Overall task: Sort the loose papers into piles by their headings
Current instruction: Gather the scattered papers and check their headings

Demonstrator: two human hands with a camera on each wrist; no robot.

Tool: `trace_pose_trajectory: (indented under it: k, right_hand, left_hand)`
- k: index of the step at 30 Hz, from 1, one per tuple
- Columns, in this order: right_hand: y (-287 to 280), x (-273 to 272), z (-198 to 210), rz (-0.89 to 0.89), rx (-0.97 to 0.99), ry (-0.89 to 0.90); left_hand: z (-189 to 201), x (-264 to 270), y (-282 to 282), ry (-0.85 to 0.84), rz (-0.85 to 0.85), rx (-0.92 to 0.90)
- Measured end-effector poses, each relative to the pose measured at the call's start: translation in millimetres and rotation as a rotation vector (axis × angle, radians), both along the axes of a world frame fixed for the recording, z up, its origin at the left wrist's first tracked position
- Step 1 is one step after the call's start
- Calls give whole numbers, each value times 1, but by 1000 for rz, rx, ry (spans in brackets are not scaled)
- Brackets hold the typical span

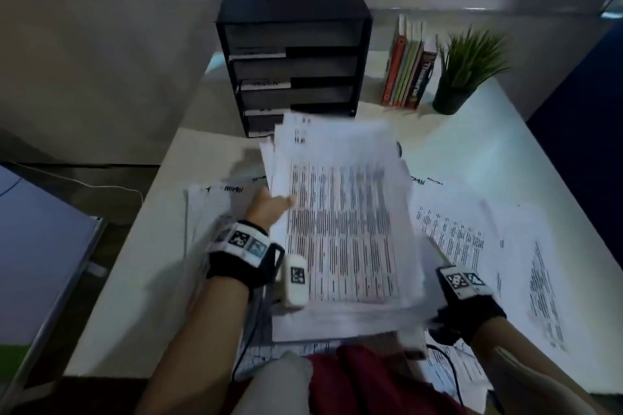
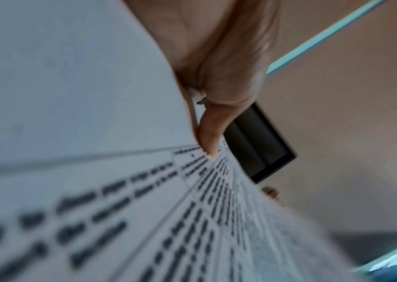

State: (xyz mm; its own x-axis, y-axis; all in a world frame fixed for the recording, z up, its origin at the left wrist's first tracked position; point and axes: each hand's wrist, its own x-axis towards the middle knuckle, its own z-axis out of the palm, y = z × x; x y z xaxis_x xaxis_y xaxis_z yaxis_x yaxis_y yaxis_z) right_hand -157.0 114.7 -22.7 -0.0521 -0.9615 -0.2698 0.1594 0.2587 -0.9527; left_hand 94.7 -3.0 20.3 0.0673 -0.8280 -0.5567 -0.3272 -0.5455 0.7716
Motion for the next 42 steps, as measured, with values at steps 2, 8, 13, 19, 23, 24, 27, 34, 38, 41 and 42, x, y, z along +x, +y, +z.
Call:
trace_pose_trajectory:
  k: [2, 8, 13, 19, 23, 24, 27, 34, 38, 41, 42]
  right_hand:
    - [-16, -5, -7, -5, 53, 108]
    - [-43, -4, -2, 237, 448, 563]
    - [-32, 4, 19, 137, 249, 460]
    - [-23, -14, 94, -27, -136, 234]
    - [-31, -16, 136, -241, -399, 242]
    - [-32, -15, 144, -275, -451, 242]
    - [-34, -10, 149, -329, -545, 234]
    - [-30, 11, 103, -432, -506, 182]
    - [-36, 17, 92, -495, -522, 176]
    - [-45, 10, 115, -562, -668, 263]
    - [-47, 7, 125, -570, -745, 304]
  left_hand:
    - [-17, -4, 13, -192, -116, 81]
    - [-27, -19, 31, -261, -247, -12]
    - [-34, -11, 27, -16, -71, 2]
    - [12, -19, 15, 685, -55, -155]
    - [71, -30, -2, 699, -151, -520]
    - [82, -29, -5, 701, -156, -587]
    - [95, -21, -12, 705, -147, -678]
    - [63, -18, -4, 640, -171, -585]
    - [59, -38, 0, 507, -174, -609]
    - [81, -42, -4, 552, -72, -723]
    - [92, -43, -5, 598, -48, -756]
